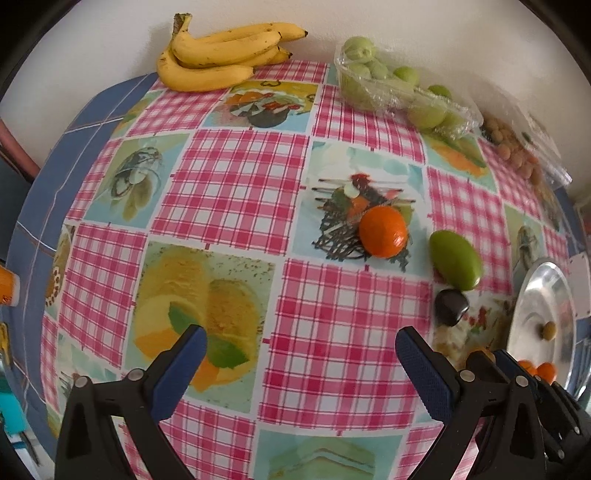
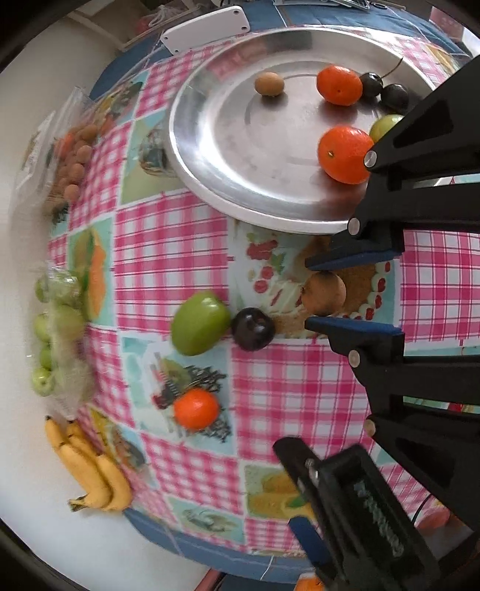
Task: Organize fruits
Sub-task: 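Move the right tool to a small brown kiwi and grasp it, then lift the kiwi with the right tool while the left tool grasps a dark plum, then carry the kiwi and plum over the steel plate with both tools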
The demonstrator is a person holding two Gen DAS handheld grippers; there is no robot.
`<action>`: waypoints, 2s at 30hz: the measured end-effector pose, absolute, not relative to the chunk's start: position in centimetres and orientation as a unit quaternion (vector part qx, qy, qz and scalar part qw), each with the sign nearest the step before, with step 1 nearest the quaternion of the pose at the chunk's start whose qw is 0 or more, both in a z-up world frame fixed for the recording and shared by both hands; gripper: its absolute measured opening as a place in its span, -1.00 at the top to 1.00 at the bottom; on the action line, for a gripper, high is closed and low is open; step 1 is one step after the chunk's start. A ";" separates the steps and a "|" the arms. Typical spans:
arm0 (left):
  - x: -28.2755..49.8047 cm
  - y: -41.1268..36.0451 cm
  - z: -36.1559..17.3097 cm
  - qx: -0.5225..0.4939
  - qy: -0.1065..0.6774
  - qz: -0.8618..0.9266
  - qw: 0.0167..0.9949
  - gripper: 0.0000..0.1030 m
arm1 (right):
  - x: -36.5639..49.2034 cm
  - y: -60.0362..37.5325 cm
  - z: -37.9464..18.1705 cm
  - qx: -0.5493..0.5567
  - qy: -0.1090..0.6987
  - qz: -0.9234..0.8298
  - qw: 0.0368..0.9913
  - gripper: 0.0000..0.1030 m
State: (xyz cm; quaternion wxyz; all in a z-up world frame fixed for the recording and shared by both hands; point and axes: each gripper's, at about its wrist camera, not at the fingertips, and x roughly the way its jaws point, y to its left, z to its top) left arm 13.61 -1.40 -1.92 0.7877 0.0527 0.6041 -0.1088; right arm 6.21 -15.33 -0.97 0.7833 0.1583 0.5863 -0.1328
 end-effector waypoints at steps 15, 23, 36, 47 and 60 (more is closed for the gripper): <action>13.5 -5.8 -1.5 0.047 0.595 -0.165 0.785 -0.69 | 4.8 -20.2 2.8 0.214 0.549 -0.164 0.791 0.49; 13.2 -9.2 -2.2 0.065 0.590 -0.193 0.781 -0.55 | 3.5 -23.4 3.4 0.234 0.538 -0.187 0.788 0.49; 12.7 -12.3 -3.4 0.090 0.588 -0.202 0.778 -0.02 | 3.0 -25.2 2.1 0.254 0.546 -0.185 0.777 0.49; 12.5 -12.9 -3.1 0.076 0.587 -0.211 0.778 0.41 | 2.3 -26.1 2.7 0.270 0.535 -0.184 0.779 0.50; 11.0 -13.5 2.8 0.047 0.540 -0.259 0.800 0.42 | -0.6 -30.4 2.0 0.311 0.529 -0.221 0.758 0.49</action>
